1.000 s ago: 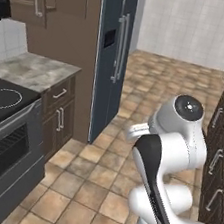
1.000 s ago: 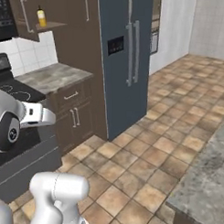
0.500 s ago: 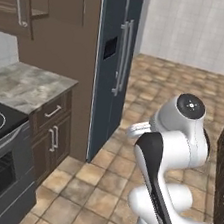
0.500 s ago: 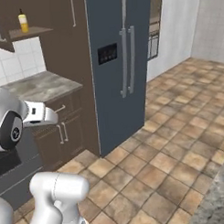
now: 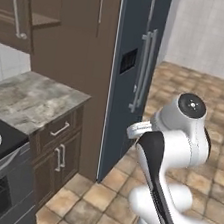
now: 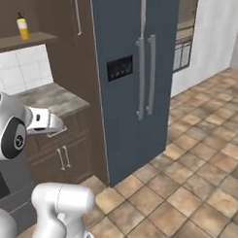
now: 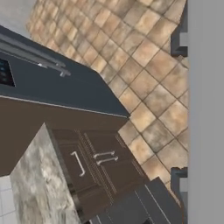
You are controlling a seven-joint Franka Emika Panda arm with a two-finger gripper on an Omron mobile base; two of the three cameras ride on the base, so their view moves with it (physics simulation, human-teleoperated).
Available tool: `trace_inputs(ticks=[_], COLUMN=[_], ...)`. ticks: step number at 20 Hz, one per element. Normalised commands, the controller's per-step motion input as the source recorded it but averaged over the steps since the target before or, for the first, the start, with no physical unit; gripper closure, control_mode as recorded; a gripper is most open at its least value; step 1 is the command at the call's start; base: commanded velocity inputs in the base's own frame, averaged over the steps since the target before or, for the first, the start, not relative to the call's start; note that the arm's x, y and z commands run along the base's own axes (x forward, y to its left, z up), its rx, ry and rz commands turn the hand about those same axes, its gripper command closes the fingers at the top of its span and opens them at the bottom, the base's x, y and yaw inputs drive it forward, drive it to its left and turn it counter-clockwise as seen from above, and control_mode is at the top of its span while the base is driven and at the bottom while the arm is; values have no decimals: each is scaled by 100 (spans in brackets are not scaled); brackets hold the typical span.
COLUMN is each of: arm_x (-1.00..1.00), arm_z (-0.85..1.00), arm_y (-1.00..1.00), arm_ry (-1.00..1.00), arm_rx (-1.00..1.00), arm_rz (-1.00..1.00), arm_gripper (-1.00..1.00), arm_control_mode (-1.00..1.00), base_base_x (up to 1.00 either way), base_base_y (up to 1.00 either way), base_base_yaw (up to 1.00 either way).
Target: Move the mustard and mayonnaise from the cabinet to the dining counter.
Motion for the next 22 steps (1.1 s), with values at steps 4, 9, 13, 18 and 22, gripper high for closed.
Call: trace_inputs(ticks=[4, 9, 13, 18, 22], arm_x=[0, 0, 0, 0, 0], arm_z=[0, 0, 0, 0, 0], arm_y=[0, 0, 0, 0, 0], arm_ry=[0, 0, 0, 0, 0], arm_rx=[0, 0, 0, 0, 0], arm_rz=[0, 0, 0, 0, 0], arm_gripper=[-100, -100, -100, -100, -100], arm_control_mode=[100, 100, 100, 100, 100], base_base_x=[80, 77, 74, 59, 28], base_base_y=[0, 0, -1, -9, -28], base_base_yaw=[42, 40, 41, 45, 44])
